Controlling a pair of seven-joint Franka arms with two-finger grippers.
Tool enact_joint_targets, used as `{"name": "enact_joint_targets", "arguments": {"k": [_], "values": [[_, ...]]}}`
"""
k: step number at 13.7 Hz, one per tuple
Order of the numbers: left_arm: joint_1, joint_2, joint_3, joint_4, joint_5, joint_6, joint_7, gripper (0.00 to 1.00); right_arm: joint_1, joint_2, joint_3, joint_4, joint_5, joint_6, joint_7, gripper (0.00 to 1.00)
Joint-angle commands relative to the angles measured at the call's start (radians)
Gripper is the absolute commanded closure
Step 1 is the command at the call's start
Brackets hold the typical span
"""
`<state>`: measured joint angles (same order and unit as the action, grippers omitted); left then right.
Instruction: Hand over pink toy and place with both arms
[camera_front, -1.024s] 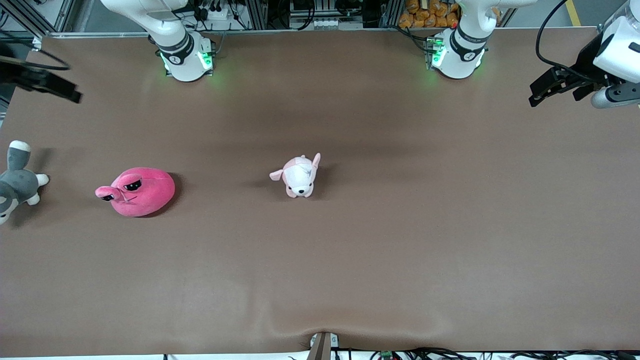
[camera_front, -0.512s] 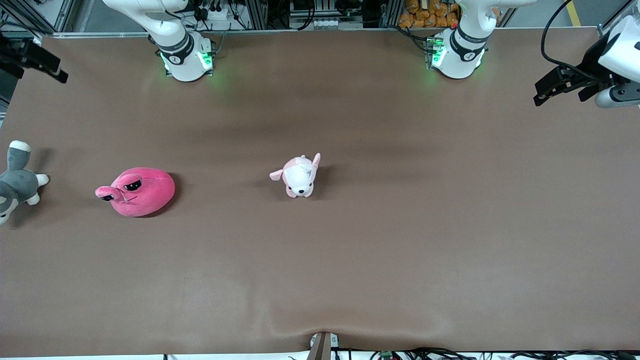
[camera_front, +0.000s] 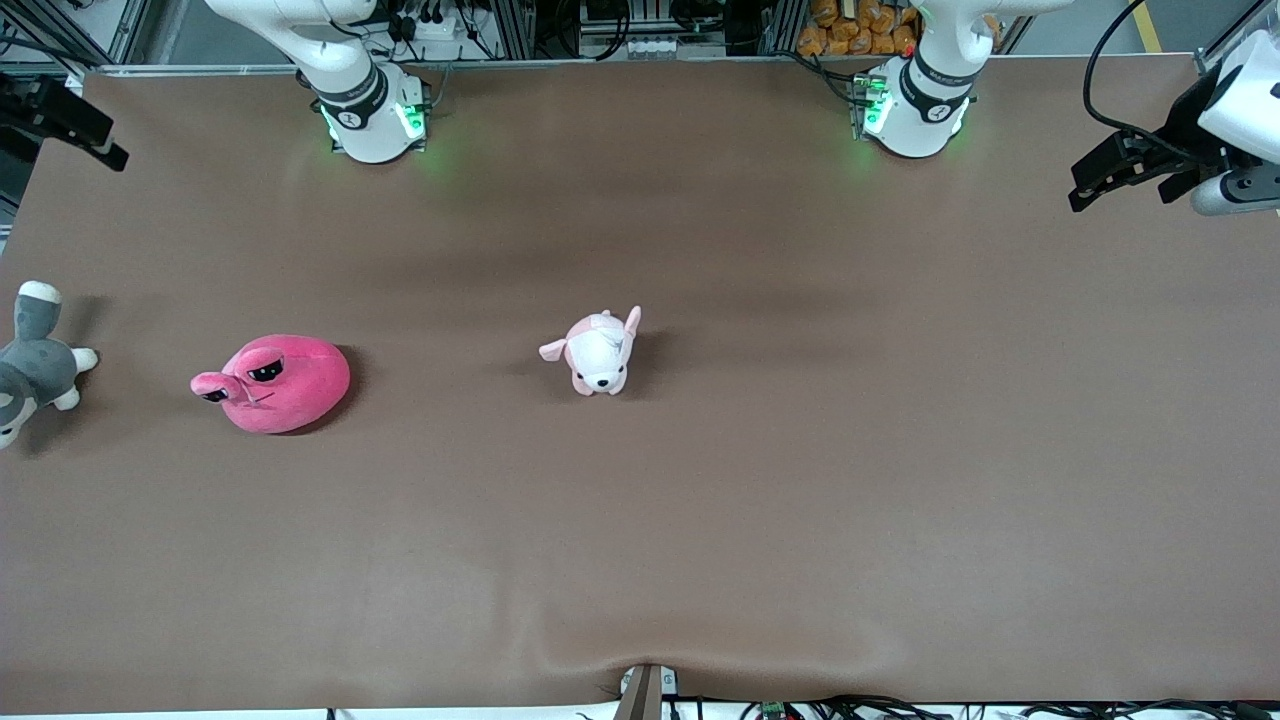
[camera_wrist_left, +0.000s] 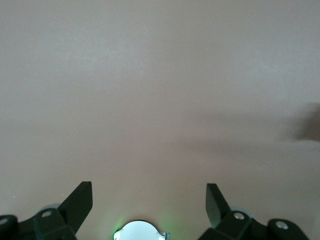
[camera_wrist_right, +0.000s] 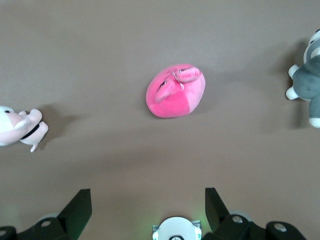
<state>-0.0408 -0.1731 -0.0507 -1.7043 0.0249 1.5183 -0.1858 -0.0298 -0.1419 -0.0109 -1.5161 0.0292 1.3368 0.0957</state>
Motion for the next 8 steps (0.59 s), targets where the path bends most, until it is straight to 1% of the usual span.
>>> {"name": "enact_joint_targets", "arguments": {"k": [1, 8], "values": [[0.007, 0.01, -0.005, 0.028, 0.012, -0.01, 0.046, 0.0, 0.008, 0.059, 0.002, 0.082, -0.008, -0.042, -0.002, 0.0], [0.007, 0.021, -0.003, 0.048, 0.012, -0.01, 0.06, 0.0, 0.018, 0.059, 0.0, 0.083, -0.009, -0.059, -0.001, 0.0]]}}
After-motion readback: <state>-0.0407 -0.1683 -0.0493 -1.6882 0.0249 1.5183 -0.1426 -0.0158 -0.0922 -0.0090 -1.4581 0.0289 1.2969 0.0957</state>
